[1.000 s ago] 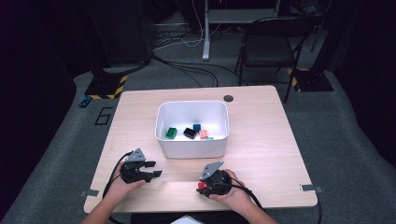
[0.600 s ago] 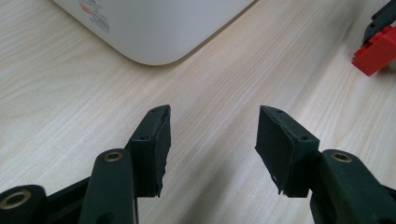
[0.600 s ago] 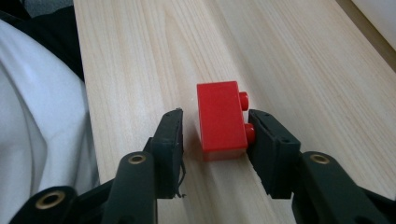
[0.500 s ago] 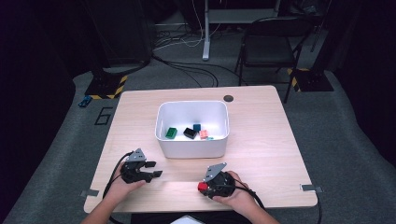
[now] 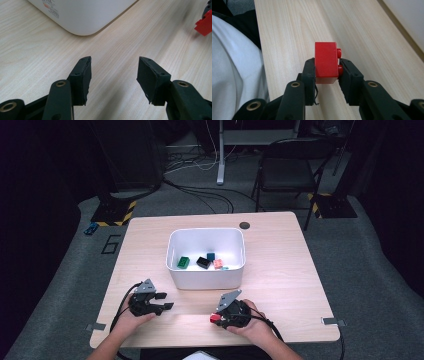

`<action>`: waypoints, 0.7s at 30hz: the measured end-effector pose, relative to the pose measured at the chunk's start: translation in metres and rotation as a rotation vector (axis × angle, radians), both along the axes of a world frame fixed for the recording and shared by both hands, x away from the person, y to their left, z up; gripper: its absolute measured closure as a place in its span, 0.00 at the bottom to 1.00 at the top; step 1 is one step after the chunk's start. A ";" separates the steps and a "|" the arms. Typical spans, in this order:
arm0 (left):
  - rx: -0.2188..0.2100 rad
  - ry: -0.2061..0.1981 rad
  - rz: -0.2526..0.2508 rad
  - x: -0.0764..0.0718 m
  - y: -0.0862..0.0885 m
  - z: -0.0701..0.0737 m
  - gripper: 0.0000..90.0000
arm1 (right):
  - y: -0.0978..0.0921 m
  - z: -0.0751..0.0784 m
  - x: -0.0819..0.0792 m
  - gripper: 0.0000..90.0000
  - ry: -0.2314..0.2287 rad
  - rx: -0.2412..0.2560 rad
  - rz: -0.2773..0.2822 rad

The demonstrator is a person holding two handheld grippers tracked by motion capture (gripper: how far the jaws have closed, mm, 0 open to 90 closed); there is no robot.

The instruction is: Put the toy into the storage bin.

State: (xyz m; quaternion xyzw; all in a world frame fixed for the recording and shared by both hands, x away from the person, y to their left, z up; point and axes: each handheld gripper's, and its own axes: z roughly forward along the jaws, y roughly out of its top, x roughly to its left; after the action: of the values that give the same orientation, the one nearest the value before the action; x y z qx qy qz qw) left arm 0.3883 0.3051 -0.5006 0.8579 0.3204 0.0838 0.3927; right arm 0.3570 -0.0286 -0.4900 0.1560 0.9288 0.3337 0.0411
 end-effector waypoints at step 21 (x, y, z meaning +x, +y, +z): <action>-0.016 0.002 0.011 0.001 -0.001 0.000 0.50 | -0.005 0.070 0.019 0.75 0.008 0.056 -0.020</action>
State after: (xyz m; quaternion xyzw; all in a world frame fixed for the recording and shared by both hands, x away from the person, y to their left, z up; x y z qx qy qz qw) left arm 0.3894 0.3043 -0.5008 0.8532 0.3262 0.0824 0.3985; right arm 0.3756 -0.0337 -0.4197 0.1677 0.9176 0.3587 0.0364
